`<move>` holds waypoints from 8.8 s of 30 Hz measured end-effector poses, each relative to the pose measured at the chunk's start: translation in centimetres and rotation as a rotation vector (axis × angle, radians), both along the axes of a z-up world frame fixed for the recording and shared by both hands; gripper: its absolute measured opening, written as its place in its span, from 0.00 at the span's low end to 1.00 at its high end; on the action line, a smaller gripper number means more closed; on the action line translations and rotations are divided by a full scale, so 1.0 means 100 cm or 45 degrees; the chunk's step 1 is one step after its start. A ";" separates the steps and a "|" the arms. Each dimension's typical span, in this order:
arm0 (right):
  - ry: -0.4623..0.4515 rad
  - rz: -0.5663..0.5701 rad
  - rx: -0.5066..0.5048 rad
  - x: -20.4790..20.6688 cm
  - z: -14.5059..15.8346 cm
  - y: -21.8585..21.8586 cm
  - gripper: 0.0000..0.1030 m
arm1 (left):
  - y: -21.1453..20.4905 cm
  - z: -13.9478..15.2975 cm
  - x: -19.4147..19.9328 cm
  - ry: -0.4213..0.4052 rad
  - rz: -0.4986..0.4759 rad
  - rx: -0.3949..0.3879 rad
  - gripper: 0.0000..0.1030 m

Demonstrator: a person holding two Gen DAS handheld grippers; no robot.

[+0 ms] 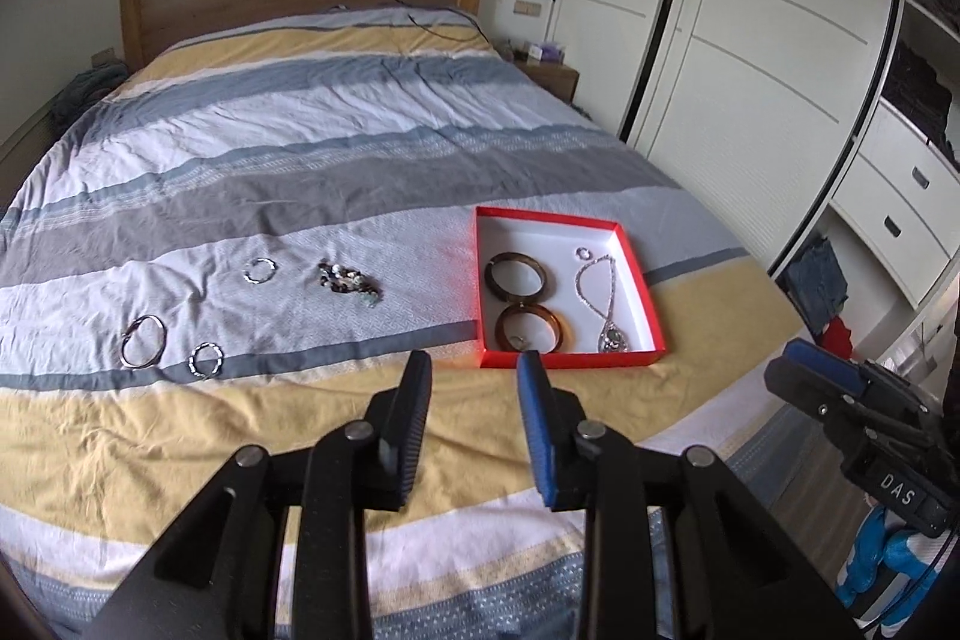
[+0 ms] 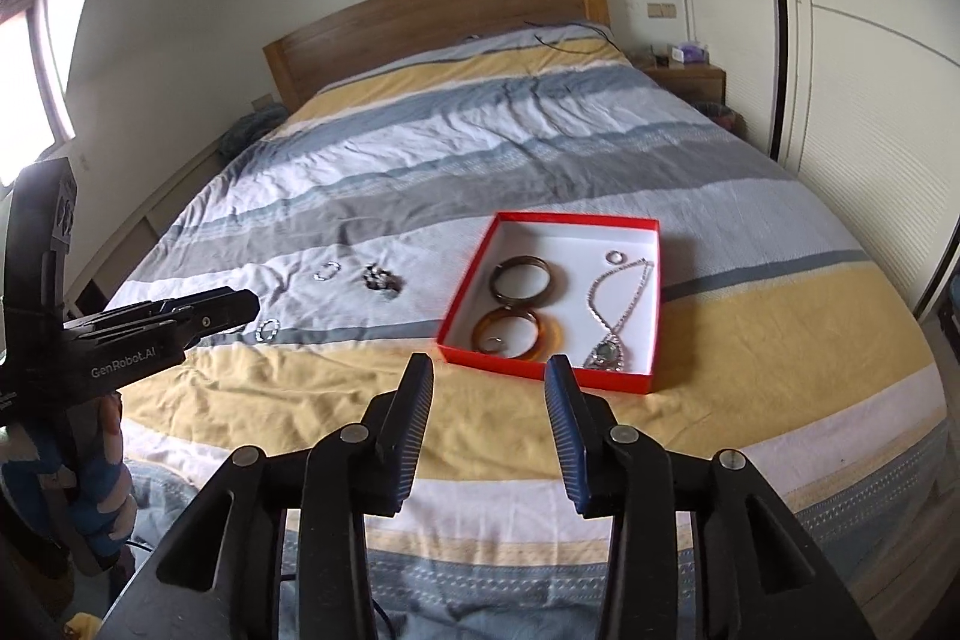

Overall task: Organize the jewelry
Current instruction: 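Pull both open tools back from the red box, then move the left tool to the twisted silver bangle while the right tool approaches the beaded bracelet, then grasp the twisted silver bangle with the left tool while the right tool grasps the beaded bracelet, then carry the twisted bangle and beaded bracelet with both tools over the red box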

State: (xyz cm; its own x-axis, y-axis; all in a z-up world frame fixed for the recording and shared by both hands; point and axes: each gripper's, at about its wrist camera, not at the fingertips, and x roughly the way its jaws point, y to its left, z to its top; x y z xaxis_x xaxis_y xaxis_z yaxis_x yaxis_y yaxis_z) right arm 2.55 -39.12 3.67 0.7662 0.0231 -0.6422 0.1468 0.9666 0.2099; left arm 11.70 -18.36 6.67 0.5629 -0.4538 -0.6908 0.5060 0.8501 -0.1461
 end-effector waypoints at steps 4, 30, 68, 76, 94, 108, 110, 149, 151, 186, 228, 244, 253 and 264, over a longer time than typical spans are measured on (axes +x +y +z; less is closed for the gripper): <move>-0.055 0.009 -0.034 -0.020 0.022 0.023 0.40 | 0.020 0.024 -0.026 -0.074 0.032 -0.062 0.34; -0.355 -0.176 -0.170 -0.140 0.097 0.106 0.65 | 0.117 0.063 -0.125 -0.292 0.113 -0.249 0.44; -0.472 -0.167 -0.229 -0.178 0.118 0.143 0.81 | 0.146 0.087 -0.176 -0.451 0.276 -0.197 0.54; -0.491 -0.165 -0.214 -0.185 0.120 0.142 0.82 | 0.144 0.090 -0.182 -0.467 0.290 -0.182 0.54; -0.413 -0.159 -0.196 -0.160 0.104 0.145 0.82 | 0.159 0.067 -0.161 -0.383 0.305 -0.204 0.54; -0.208 -0.045 -0.145 -0.081 0.049 0.151 0.82 | 0.206 -0.013 -0.076 -0.126 0.573 -0.121 0.54; -0.175 -0.040 -0.137 -0.070 0.040 0.148 0.82 | 0.210 -0.027 -0.064 -0.089 0.603 -0.102 0.54; 0.201 0.231 -0.028 0.209 -0.112 0.147 0.77 | 0.165 -0.170 0.156 0.217 0.526 0.050 0.54; 0.213 0.223 -0.026 0.226 -0.120 0.142 0.77 | 0.155 -0.180 0.172 0.226 0.508 0.068 0.54; 0.289 0.319 0.043 0.331 -0.182 0.147 0.15 | 0.157 -0.214 0.207 0.188 0.556 0.025 0.32; -0.069 0.215 0.142 0.055 -0.020 0.125 0.14 | 0.125 -0.038 -0.012 -0.071 0.351 -0.086 0.31; -0.219 0.120 0.085 -0.026 0.018 0.098 0.14 | 0.108 0.008 -0.079 -0.206 0.259 -0.119 0.31; -0.228 0.075 0.121 -0.034 0.003 0.073 0.14 | 0.086 0.005 -0.082 -0.199 0.226 -0.062 0.31; -0.178 -0.034 0.159 -0.025 -0.029 0.024 0.14 | 0.022 -0.023 -0.057 -0.102 0.099 0.019 0.31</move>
